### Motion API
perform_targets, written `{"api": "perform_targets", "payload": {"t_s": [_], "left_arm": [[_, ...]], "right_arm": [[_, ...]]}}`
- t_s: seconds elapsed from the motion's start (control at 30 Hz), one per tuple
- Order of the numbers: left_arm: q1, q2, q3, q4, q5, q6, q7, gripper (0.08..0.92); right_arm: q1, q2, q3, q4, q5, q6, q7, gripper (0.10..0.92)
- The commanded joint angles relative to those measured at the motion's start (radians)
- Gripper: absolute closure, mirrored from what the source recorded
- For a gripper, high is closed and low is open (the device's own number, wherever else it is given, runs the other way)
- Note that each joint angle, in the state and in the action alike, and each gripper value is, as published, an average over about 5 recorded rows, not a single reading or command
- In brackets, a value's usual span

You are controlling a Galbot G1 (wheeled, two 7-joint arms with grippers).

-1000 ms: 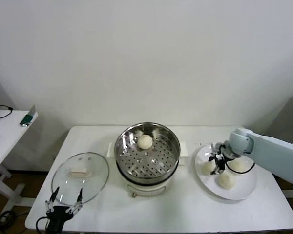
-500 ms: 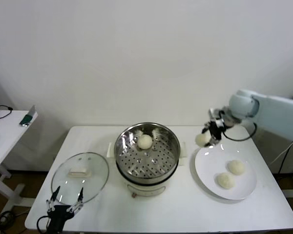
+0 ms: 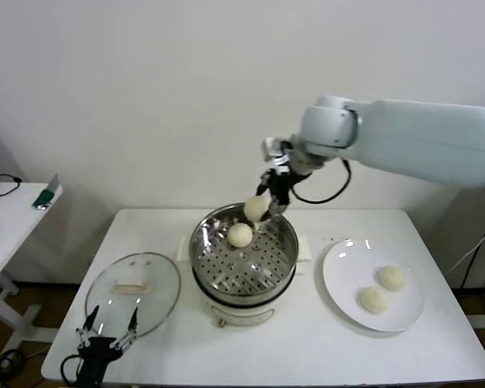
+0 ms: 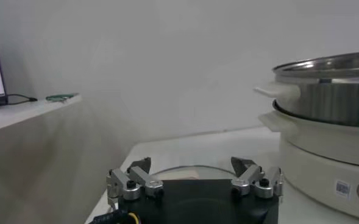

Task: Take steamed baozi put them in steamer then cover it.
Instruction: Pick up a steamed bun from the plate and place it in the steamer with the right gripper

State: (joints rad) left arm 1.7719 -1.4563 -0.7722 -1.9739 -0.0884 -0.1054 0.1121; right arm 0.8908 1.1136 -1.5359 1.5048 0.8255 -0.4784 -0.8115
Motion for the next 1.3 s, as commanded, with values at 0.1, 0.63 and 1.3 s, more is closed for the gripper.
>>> {"api": "perform_targets", "payload": {"t_s": [0.1, 0.63, 1.3], "left_arm": [[0.000, 0.000, -0.001, 0.000, -0.001, -0.001, -0.001, 0.177], [-0.005, -0.003, 0.003, 0.007, -0.001, -0.005, -0.003, 0.177], [-0.004, -0.002, 0.003, 0.005, -0.002, -0.009, -0.003, 0.177]], "right_arm": [[-0.169, 0.225, 0.007, -0.066, -0.055, -0.070, 0.075, 0.397], [-0.291, 0.281, 0.013, -0.160, -0.154, -0.111, 0.131, 0.397], [-0.095, 0.073, 0.005, -0.070, -0.149, 0.018, -0.003, 0.204]]}}
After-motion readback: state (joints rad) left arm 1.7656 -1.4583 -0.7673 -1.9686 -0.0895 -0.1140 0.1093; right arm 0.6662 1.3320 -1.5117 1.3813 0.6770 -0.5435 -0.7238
